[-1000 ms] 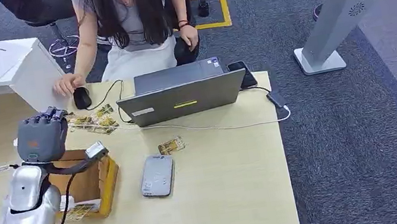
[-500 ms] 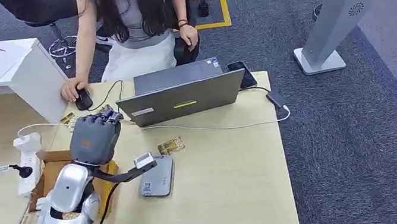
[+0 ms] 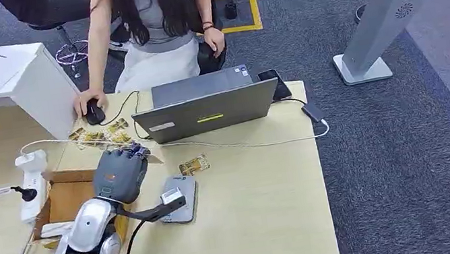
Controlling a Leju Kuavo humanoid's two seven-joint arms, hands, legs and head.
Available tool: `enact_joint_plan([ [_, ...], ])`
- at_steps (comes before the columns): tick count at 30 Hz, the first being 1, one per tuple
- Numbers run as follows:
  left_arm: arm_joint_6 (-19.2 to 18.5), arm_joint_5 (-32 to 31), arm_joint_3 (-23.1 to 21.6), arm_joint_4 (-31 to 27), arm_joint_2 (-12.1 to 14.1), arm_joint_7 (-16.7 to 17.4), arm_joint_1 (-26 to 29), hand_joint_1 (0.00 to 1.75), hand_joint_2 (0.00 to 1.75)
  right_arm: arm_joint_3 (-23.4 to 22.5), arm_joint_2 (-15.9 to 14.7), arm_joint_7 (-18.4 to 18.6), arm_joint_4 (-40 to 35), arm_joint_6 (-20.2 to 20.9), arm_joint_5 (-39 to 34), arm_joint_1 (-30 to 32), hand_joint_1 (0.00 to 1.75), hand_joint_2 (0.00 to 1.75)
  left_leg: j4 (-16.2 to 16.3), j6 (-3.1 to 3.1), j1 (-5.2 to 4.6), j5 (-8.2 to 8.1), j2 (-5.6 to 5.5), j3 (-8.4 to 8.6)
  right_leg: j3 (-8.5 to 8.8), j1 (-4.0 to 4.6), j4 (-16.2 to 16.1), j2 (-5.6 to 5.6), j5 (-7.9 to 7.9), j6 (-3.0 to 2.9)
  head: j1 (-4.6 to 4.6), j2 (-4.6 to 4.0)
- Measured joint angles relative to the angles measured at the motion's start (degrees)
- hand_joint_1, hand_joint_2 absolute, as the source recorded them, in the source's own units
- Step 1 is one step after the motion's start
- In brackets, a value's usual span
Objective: Pass the card to the sensor for recognition and then transmit it.
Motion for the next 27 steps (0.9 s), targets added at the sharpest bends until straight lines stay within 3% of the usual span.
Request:
enact_joint_plan([
  [11, -0.68, 0.59, -0.02, 0.07, 0.74, 0.5, 2.44, 1.75, 1.75, 0.57, 0.15, 0.0, -0.02, 0.0, -0.15, 0.1, 0.0, 1.75, 0.0, 0.0, 0.0, 0.0, 0.0, -0.01, 0.0, 0.0, 0.0, 0.0, 0.0, 0.0, 0.0, 0.0],
  [27, -0.79, -0.53, -2.19, 2.16, -0.52, -0.11, 3.11, 1.75, 1.75, 0.96, 0.61, 0.02, -0.02, 0.15, -0.74, 0.1, 0.0, 1.75, 0.0, 0.0, 0.0, 0.0, -0.01, -0.01, -0.01, 0.0, 0.0, -0.01, 0.0, 0.0, 0.0, 0.0],
])
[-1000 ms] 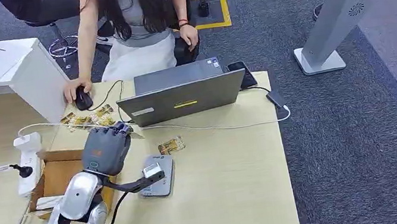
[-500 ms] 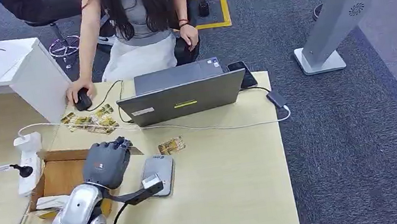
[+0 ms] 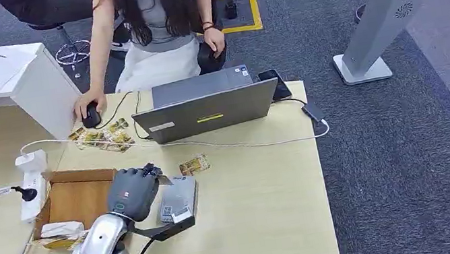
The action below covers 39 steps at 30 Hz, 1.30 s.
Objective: Pass the card to the sensor for recognition and then transmit it.
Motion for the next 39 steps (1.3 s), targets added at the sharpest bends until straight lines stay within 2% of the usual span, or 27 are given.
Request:
enact_joint_plan([
  [12, -0.02, 1.31, 0.0, 0.17, 0.09, -0.7, 0.71, 1.75, 1.75, 1.38, 0.09, -0.74, 0.0, 0.48, 1.27, 0.02, 0.0, 1.75, 0.0, 0.0, 0.0, 0.0, 0.0, -0.01, 0.0, 0.0, 0.0, 0.0, 0.0, 0.0, 0.0, 0.0],
  [39, 0.24, 1.36, 0.0, 4.77, 0.13, -1.05, 1.89, 1.75, 1.75, 3.45, 0.09, -1.92, 0.0, 1.03, 1.62, 0.03, 0.0, 1.75, -0.01, 0.0, 0.0, 0.0, -0.02, -0.01, 0.01, 0.0, 0.0, -0.02, 0.0, 0.0, 0.0, 0.0],
])
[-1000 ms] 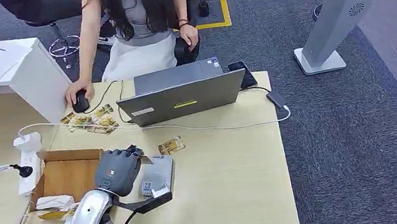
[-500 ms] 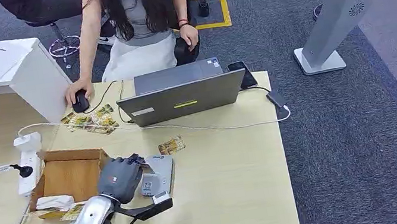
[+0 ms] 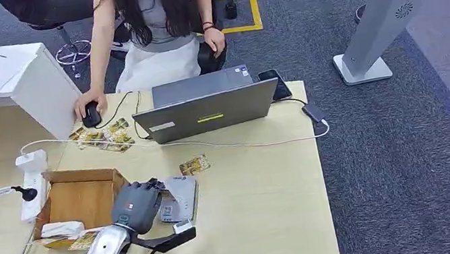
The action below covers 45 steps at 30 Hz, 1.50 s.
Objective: Pass the card to the sensor for recognition and then transmit it.
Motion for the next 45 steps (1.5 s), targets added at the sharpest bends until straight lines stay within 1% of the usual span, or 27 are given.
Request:
enact_joint_plan([
  [5, 1.4, 0.07, 0.31, 0.2, 0.0, -0.15, -0.14, 1.75, 1.75, 0.55, 0.0, 0.13, 0.02, -0.18, 0.0, -0.02, 0.0, 1.75, 0.0, 0.0, 0.0, 0.01, 0.0, 0.01, 0.0, 0.0, 0.0, 0.0, 0.0, 0.0, 0.0, 0.0],
  [8, 3.72, 0.53, 1.68, 0.44, 0.26, -0.15, -1.54, 1.75, 1.75, 0.88, 0.0, 0.18, 0.02, -0.15, 0.0, -0.04, 0.0, 1.75, 0.0, 0.0, 0.01, 0.03, 0.0, 0.0, 0.0, 0.01, 0.0, 0.0, 0.01, 0.0, 0.0, 0.0],
  [10, 5.4, 1.66, 3.18, 0.44, 0.91, -0.55, -3.25, 1.75, 1.75, 1.09, 0.0, 0.13, 0.02, -0.07, 0.11, -0.08, 0.0, 1.75, 0.0, -0.01, 0.01, 0.05, 0.0, 0.0, 0.0, 0.01, 0.01, 0.0, 0.03, -0.01, 0.0, 0.0],
  [13, 7.39, 4.3, 5.94, -0.04, 2.56, -2.21, -5.81, 1.75, 1.75, 1.49, 0.0, -0.07, 0.02, -0.15, 0.15, -0.07, 0.0, 1.75, 0.0, -0.06, 0.03, 0.08, 0.01, 0.01, 0.0, 0.02, 0.03, 0.01, 0.06, -0.06, -0.02, 0.0],
  [16, 8.86, 7.04, 8.83, -2.01, 4.55, -2.75, -7.62, 1.75, 1.75, 1.9, -0.02, -0.37, 0.02, -0.35, -0.02, -0.08, 0.0, 1.75, 0.0, -0.06, 0.06, 0.09, 0.01, 0.0, -0.01, 0.05, 0.04, 0.01, 0.06, -0.06, 0.0, 0.0],
  [18, 9.95, 9.4, 11.74, -3.7, 6.26, -2.75, -9.11, 1.75, 1.75, 2.1, -0.04, -0.44, 0.04, -0.44, -0.15, -0.09, 0.0, 1.75, 0.0, -0.06, 0.07, 0.09, 0.04, 0.0, -0.02, 0.06, 0.04, 0.04, 0.06, -0.06, 0.0, 0.0],
  [20, 10.01, 11.08, 14.6, -4.74, 7.76, -3.26, -10.73, 1.75, 1.75, 2.19, -0.04, -0.48, 0.07, -0.63, -0.33, -0.08, 0.0, 1.75, -0.01, -0.06, 0.07, 0.09, 0.03, 0.01, -0.02, 0.06, 0.04, 0.03, 0.06, -0.07, -0.02, 0.0],
  [26, 10.78, 11.34, 19.32, -5.58, 10.88, -3.13, -12.52, 1.75, 1.75, 2.71, -0.09, -0.68, 0.09, -0.85, -0.52, -0.31, 0.0, 1.75, -0.01, -0.07, 0.07, 0.09, 0.07, 0.01, -0.01, 0.06, 0.04, 0.06, 0.07, -0.08, 0.02, 0.0],
  [28, 11.28, 10.45, 20.96, -4.7, 12.35, -2.97, -14.07, 1.75, 1.75, 2.95, -0.15, -0.7, 0.11, -0.92, -0.59, -0.32, 0.0, 1.75, -0.01, -0.07, 0.07, 0.09, 0.08, 0.01, -0.03, 0.06, 0.04, 0.08, 0.08, -0.08, 0.02, 0.0],
  [31, 12.11, 7.91, 23.28, -1.55, 14.21, -2.71, -17.0, 1.75, 1.75, 3.54, -0.22, -0.81, 0.11, -0.88, -0.79, -0.41, 0.0, 1.75, -0.01, -0.04, 0.07, 0.12, 0.06, 0.01, -0.02, 0.06, 0.04, 0.05, 0.08, -0.08, -0.02, 0.0],
  [33, 12.63, 6.95, 23.98, 0.94, 14.95, -2.73, -18.6, 1.75, 1.75, 3.72, -0.3, -0.96, 0.11, -0.59, -0.87, -0.53, 0.0, 1.75, -0.01, -0.07, 0.07, 0.15, 0.04, 0.01, -0.02, 0.06, 0.04, 0.03, 0.08, -0.09, 0.0, 0.0],
  [39, 13.35, 6.41, 24.41, 4.41, 15.43, -2.93, -20.33, 1.75, 1.75, 4.22, -0.57, -1.18, 0.11, -0.13, -0.98, -0.7, 0.0, 1.75, -0.01, -0.07, 0.06, 0.15, 0.05, 0.0, -0.02, 0.05, 0.04, 0.05, 0.1, -0.11, 0.0, 0.0],
  [45, 13.49, 5.79, 24.42, 5.72, 15.67, -2.88, -20.9, 1.75, 1.75, 4.68, -0.59, -1.49, 0.11, -0.05, -1.01, -0.74, 0.0, 1.75, -0.01, -0.07, 0.06, 0.14, 0.05, 0.0, -0.04, 0.05, 0.03, 0.04, 0.1, -0.11, -0.02, 0.0],
])
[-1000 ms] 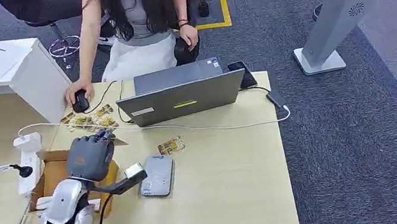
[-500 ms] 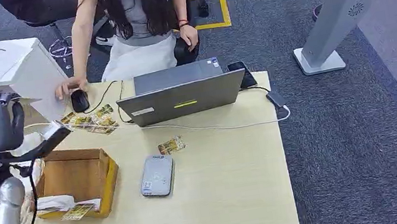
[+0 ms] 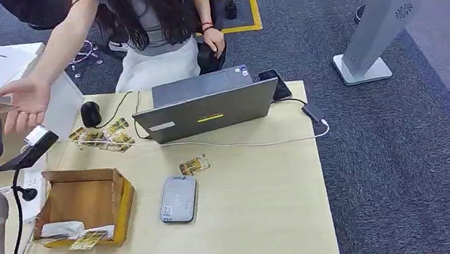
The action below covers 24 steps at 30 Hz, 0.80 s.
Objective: Pass the card to the sensor for recognition and then transmit it.
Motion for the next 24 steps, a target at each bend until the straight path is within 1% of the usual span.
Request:
enact_joint_plan([
  [13, 0.3, -0.9, 0.0, 1.31, -0.61, 0.31, -0.27, 1.75, 1.75, 0.24, -0.04, -0.2, 0.0, -0.02, 0.0, -0.03, 0.0, 1.75, 0.0, 0.0, 0.0, 0.0, 0.01, 0.0, 0.0, 0.0, 0.0, 0.01, 0.0, 0.0, 0.0, 0.0],
  [24, 0.7, -1.9, -0.02, 1.84, -1.66, 0.22, -0.05, 1.75, 1.75, 0.53, -0.04, -0.24, 0.0, 0.04, -0.13, -0.1, 0.0, 1.75, 0.0, 0.0, 0.0, 0.0, 0.06, -0.01, -0.01, 0.0, 0.0, 0.05, 0.01, 0.0, 0.02, 0.0],
])
